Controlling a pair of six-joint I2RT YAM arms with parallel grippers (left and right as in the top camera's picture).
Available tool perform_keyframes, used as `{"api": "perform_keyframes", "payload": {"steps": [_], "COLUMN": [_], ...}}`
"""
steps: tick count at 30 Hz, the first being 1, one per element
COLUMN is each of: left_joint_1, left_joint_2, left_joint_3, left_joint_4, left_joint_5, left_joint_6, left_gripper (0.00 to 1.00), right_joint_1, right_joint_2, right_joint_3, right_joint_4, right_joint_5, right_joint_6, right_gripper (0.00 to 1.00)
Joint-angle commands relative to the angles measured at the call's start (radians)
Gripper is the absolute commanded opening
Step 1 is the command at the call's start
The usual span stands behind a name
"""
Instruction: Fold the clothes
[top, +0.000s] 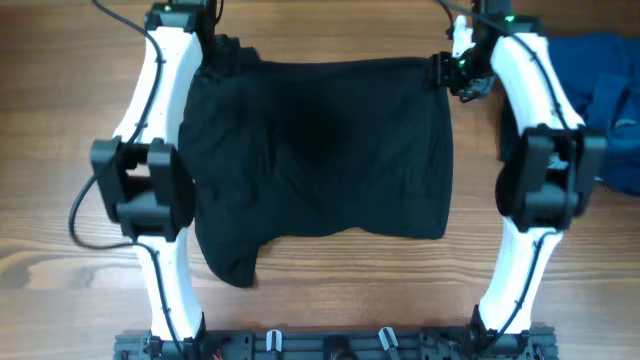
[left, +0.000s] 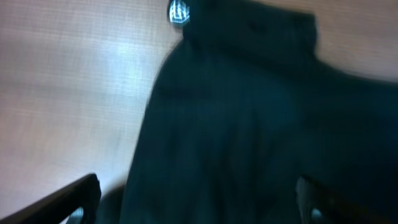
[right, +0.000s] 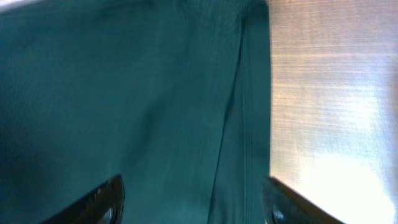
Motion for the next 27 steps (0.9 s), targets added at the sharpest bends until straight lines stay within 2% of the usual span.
{"api": "perform_keyframes", "payload": {"steps": [1,3,8,11,16,23,27], "left_joint_1": [-0.018,-0.019,-0.023,-0.048,-0.125,-0.235,-0.322], "left_joint_2": [-0.173,-0.216,-0.237,-0.249,-0.363,-0.569,-0.65], "left_joint_3": [0.011,0.011,0.011,0.011,0.011,-0.056,-0.243], "left_joint_4": [-0.165,-0.293,-0.473,-0.53,-0.536,-0.536,-0.533], "left_joint_5": [0.092,0.112,0.155,0.163,0.113,0.082,0.006], "left_joint_6": [-0.115,-0.168,-0.294,-0.294,-0.371,-0.547,-0.702], "left_gripper": [1.0,1.0,0.96,0.94,1.0,1.0,1.0], "right_joint_1": [0.006,0.014,0.067,0.115,0.171,0.171,0.171], "right_joint_2": [-0.167,-0.216,-0.269,-0.31,-0.462,-0.734,-0.864], "right_joint_3": [0.007,0.007,0.004,0.004,-0.039,-0.337,-0.597], "right_joint_4": [-0.121,-0.22,-0.397,-0.438,-0.466,-0.446,-0.342], "right_joint_5": [-0.024,-0.027,-0.022,0.01,0.102,0.103,0.102], "right_joint_6": [0.051,0.053,0.072,0.103,0.187,0.305,0.369], "right_gripper": [0.68,0.67,0.6,0.59,0.62,0.63,0.63]}}
